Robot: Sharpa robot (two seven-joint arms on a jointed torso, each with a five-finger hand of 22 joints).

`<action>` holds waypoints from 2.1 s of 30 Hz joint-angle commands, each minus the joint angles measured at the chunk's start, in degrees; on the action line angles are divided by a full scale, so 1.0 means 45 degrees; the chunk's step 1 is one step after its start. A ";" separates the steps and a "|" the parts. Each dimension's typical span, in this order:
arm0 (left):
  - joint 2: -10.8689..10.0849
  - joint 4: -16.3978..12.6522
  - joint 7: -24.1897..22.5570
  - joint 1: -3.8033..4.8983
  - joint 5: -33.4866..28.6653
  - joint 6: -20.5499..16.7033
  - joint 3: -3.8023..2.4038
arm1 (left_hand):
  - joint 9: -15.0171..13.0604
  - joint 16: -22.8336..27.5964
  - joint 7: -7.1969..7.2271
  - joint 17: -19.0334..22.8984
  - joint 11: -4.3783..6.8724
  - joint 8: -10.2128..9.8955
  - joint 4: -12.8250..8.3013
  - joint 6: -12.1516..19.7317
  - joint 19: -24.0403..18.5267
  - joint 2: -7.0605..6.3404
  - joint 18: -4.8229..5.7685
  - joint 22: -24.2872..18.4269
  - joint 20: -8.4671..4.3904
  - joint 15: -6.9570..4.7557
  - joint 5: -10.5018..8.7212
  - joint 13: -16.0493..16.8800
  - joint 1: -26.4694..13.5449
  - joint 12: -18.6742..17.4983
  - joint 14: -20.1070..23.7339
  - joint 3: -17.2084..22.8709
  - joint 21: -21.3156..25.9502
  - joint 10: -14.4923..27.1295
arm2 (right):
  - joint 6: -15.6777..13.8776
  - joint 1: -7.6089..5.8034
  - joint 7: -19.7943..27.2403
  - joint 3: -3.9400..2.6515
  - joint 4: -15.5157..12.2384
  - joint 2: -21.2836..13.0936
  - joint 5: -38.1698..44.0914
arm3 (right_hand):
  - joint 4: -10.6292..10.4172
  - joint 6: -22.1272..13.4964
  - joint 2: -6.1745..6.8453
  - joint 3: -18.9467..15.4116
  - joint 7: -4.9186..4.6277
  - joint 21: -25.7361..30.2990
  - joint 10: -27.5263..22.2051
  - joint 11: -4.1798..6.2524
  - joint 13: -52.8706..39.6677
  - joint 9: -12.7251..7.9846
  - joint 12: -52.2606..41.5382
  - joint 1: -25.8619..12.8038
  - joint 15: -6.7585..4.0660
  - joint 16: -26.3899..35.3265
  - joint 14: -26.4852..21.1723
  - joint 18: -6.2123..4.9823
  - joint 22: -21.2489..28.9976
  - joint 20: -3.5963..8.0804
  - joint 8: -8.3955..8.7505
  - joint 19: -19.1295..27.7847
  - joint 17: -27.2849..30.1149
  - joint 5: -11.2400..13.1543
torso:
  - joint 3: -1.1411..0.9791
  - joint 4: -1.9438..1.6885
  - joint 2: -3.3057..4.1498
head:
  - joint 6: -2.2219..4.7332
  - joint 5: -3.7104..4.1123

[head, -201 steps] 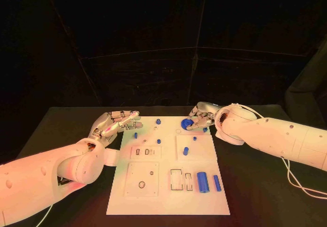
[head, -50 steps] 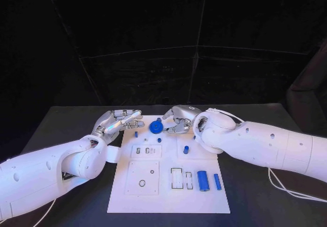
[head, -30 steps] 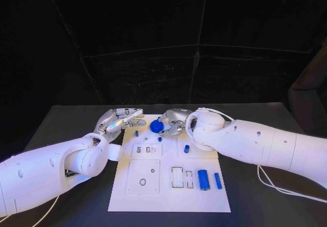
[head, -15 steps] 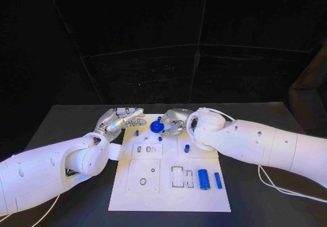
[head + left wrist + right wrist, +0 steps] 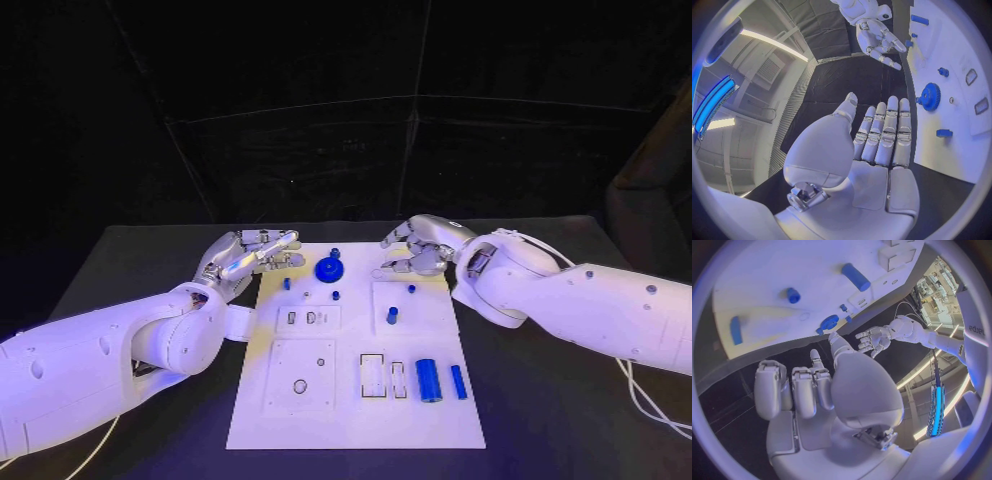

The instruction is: Assemble the parts on the task board

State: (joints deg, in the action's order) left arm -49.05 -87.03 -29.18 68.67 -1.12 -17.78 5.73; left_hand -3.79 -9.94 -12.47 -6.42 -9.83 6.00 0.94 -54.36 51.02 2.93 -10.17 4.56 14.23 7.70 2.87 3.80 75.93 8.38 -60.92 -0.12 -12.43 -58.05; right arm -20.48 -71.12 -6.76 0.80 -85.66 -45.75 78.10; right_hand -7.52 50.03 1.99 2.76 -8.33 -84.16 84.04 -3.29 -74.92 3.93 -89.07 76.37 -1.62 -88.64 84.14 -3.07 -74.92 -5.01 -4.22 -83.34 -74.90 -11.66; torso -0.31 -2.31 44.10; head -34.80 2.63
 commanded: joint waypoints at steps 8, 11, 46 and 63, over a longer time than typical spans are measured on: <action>0.0047 -0.0023 -0.0102 0.0015 0.0056 0.0248 -0.0009 | 0.0005 0.0070 -0.0015 -0.0017 0.0011 -0.0061 -0.0128 -0.0106 0.0133 0.0078 -0.0086 -0.0026 -0.0001 -0.0010 -0.0012 -0.0017 -0.0006 -0.0065 -0.0105 0.0038 0.0072 -0.0103 | 0.0107 -0.0024 0.2115 0.0002 -0.0080 -0.1752 -0.2073 | 0.0911 0.1026 0.0419 0.0062 -0.0124 0.0715 -0.0135 -0.0116 -0.1469 0.0082 0.2081 0.1069 0.0231 0.0341 0.0949 -0.0276 0.1338 -0.0088 -0.0348 0.0849 -0.1838 -0.0253 | -0.0083 0.0179 0.0021 | 0.0034 0.0350; 0.0069 -0.0017 -0.0106 0.0013 0.0056 0.0309 -0.0009 | 0.0004 0.0079 -0.0003 -0.0021 0.0020 -0.0065 -0.0163 -0.0128 0.0148 0.0102 -0.0087 -0.0032 -0.0004 -0.0016 -0.0011 -0.0016 0.0009 -0.0071 -0.0124 0.0065 0.0079 -0.0126 | -0.0021 -0.0017 0.2413 0.0005 0.0108 -0.1946 -0.2006 | 0.1067 0.1092 0.0502 0.0044 -0.0128 0.0864 -0.0484 -0.0122 -0.1020 0.0031 0.2638 0.1224 0.0251 0.0383 0.0934 -0.0323 0.1584 -0.0127 -0.0305 0.0977 -0.1784 -0.0279 | -0.0102 0.0174 0.0028 | 0.0024 0.0484; 0.0122 0.0128 -0.0120 -0.0022 0.0056 0.0345 -0.0008 | 0.0003 0.0089 0.0001 -0.0024 0.0028 -0.0069 -0.0194 -0.0150 0.0164 0.0118 -0.0088 -0.0038 -0.0008 -0.0021 -0.0013 -0.0014 0.0015 -0.0077 -0.0138 0.0085 0.0086 -0.0152 | -0.0074 0.0759 0.2663 0.0010 0.1972 -0.1205 -0.2257 | 0.0969 0.0817 0.0402 -0.0108 -0.0197 0.1000 -0.0473 -0.0175 -0.0878 -0.0023 0.2728 0.1109 0.0296 0.0405 0.0948 -0.0347 0.1750 -0.0169 -0.0062 0.1005 -0.1809 -0.0522 | -0.0017 0.0087 -0.0006 | -0.0166 0.0588; 0.0145 0.0193 -0.0112 -0.0039 0.0056 0.0312 -0.0008 | 0.0004 0.0095 -0.0001 -0.0026 0.0028 -0.0076 -0.0212 -0.0151 0.0170 0.0117 -0.0087 -0.0041 -0.0010 -0.0023 -0.0012 -0.0015 0.0020 -0.0084 -0.0143 0.0090 0.0090 -0.0156 | 0.0159 0.0807 0.2763 0.0008 0.2657 -0.0791 -0.2366 | 0.1061 0.1803 -0.0107 0.0251 -0.0016 0.0935 -0.0322 -0.0017 -0.1001 0.0034 0.2507 0.1289 0.0177 0.0335 0.0995 -0.0317 0.1587 -0.0079 -0.0364 0.0871 -0.1982 -0.0418 | -0.0020 0.0074 -0.0003 | -0.0241 0.0556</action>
State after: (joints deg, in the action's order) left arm -48.46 -86.15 -29.19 68.45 -1.10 -16.93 5.74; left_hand -3.79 -9.72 -12.47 -6.46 -9.62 6.00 0.30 -54.77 51.42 2.93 -10.17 4.47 14.24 7.49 2.87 3.80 75.93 8.38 -61.13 0.19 -12.21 -58.26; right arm -20.65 -67.41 5.00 0.86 -73.74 -49.37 67.76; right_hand -2.75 57.85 1.92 3.55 -8.33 -79.86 82.40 -3.46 -75.10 4.05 -77.48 82.18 -0.71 -86.86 84.04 -4.01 -67.71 -5.40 -5.48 -79.04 -74.92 -13.68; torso -0.38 -1.96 44.09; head -35.83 5.23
